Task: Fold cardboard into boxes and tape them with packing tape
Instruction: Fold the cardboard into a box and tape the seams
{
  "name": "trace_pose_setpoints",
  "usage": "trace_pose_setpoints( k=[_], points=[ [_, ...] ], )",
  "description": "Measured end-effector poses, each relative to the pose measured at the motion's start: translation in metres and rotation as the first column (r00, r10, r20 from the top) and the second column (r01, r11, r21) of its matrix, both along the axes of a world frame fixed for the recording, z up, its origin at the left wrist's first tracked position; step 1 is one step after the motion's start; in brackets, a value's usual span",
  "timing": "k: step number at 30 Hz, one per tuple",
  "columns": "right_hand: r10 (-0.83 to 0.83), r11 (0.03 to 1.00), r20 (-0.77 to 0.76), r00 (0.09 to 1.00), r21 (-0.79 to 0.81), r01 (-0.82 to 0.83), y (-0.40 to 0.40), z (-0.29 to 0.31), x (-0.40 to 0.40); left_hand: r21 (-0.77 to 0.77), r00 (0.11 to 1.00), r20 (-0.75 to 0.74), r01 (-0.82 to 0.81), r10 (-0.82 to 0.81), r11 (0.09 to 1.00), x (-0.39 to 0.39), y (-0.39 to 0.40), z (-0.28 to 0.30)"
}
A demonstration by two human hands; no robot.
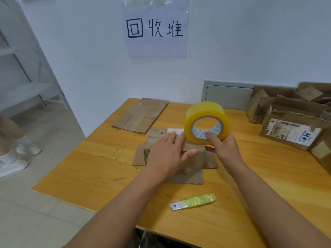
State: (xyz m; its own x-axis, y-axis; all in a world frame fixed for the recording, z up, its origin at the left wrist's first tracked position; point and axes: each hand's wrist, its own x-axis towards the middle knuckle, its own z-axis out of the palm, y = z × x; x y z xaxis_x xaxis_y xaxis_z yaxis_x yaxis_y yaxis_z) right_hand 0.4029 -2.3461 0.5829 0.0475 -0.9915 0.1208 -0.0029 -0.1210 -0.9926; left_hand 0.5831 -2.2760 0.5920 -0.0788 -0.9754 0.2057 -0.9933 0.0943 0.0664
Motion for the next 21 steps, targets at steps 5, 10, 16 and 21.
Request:
trace_pose_setpoints(
  k=[5, 10, 16, 21],
  points=[
    [-0.027, 0.999, -0.105, 0.994, -0.036, 0.024, 0.0, 0.004, -0.002, -0.035, 0.997, 0.048, 0.056, -0.054, 0.998, -0.006, -0.005, -0.004],
    [-0.095, 0.992, -0.361, 0.928, -0.112, 0.058, -0.009, 0.023, -0.013, -0.019, 0.998, 0.034, 0.061, -0.061, 0.998, 0.0, -0.009, -0.005],
    [-0.137, 0.989, -0.374, 0.917, -0.099, 0.107, -0.012, 0.025, -0.044, -0.058, 0.999, -0.008, 0.04, -0.041, 0.997, -0.004, -0.004, -0.009],
    [-0.1, 0.995, -0.348, 0.932, -0.058, 0.085, -0.008, 0.022, -0.046, -0.062, 0.999, 0.019, 0.041, -0.04, 0.997, -0.005, -0.003, -0.007]
  ],
)
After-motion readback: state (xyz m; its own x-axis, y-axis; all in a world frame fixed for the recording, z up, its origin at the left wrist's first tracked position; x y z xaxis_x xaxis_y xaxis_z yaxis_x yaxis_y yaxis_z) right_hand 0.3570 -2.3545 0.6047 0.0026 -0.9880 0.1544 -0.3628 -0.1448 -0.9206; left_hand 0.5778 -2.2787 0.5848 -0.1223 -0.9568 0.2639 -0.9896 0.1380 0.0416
